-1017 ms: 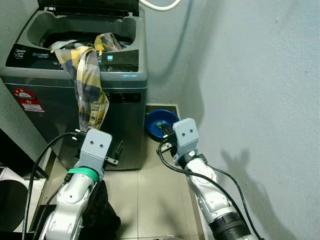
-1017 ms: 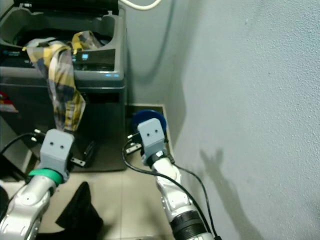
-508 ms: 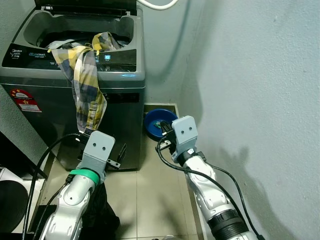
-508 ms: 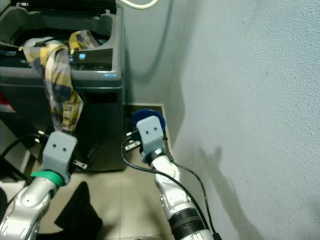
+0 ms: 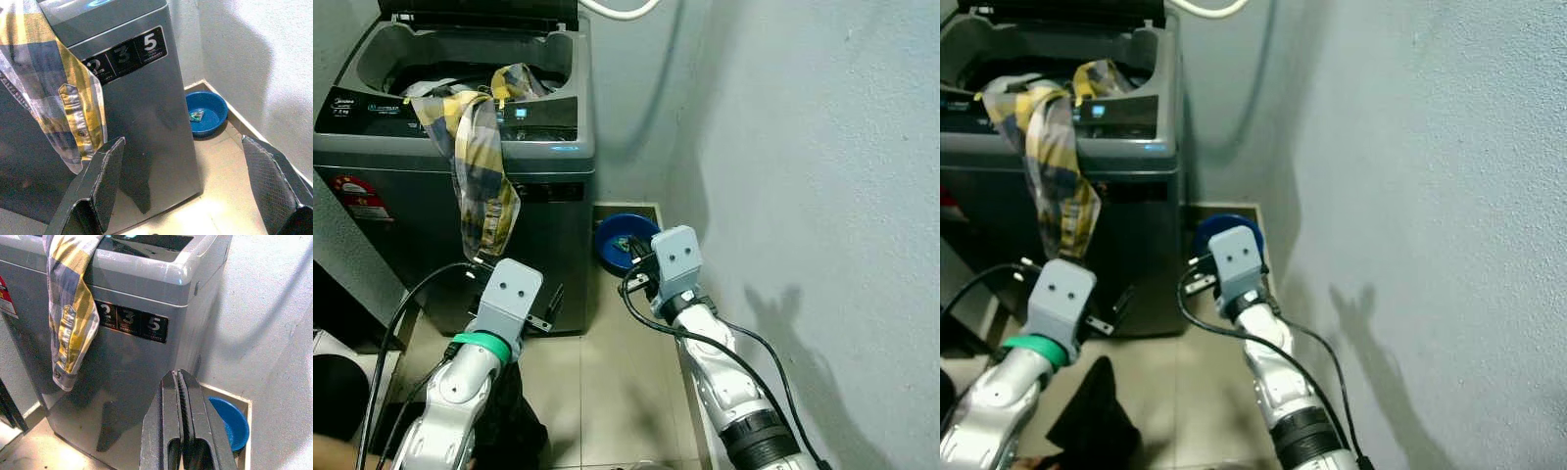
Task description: Clothes washing
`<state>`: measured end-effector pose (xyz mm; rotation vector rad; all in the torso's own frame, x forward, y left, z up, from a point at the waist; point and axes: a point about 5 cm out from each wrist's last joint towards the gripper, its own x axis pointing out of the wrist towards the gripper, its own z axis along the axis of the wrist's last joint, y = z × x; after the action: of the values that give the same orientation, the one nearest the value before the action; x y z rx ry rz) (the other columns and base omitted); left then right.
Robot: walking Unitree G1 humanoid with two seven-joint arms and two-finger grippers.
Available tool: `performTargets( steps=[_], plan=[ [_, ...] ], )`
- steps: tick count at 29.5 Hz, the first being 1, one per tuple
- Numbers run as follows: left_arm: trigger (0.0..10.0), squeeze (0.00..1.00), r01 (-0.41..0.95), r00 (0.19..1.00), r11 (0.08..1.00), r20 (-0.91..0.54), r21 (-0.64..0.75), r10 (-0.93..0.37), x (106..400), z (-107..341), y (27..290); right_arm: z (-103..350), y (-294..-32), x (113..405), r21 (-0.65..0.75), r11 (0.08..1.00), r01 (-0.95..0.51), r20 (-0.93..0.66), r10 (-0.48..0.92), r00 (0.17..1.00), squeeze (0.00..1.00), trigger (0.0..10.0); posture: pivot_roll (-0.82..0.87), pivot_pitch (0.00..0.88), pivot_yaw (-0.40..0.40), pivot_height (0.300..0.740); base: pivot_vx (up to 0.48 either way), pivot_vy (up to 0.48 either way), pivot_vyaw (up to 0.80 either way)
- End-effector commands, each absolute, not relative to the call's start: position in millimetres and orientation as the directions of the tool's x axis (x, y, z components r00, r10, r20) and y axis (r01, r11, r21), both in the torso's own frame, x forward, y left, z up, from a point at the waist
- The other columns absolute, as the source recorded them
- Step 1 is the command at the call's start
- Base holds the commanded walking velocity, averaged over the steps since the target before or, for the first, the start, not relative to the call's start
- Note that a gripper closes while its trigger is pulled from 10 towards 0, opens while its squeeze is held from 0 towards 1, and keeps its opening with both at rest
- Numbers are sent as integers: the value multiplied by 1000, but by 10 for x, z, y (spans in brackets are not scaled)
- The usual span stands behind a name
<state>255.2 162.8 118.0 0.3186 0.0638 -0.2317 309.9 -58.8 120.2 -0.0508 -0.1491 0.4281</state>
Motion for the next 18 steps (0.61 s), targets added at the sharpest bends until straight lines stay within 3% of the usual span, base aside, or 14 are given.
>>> performTargets(
  steps=[1,18],
  plan=[
    [10000,0,243,969,920,-116,307,-218,2518,1125,1635,1185,-575,3092,-85,907,-412,134,420,897,0,10000,71,0,-4,728,0,0,0],
    [10000,0,244,969,923,-122,297,-217,2526,1121,1642,1175,-583,3094,-85,909,-407,130,415,900,0,10000,73,0,-9,728,0,0,0]
  ],
)
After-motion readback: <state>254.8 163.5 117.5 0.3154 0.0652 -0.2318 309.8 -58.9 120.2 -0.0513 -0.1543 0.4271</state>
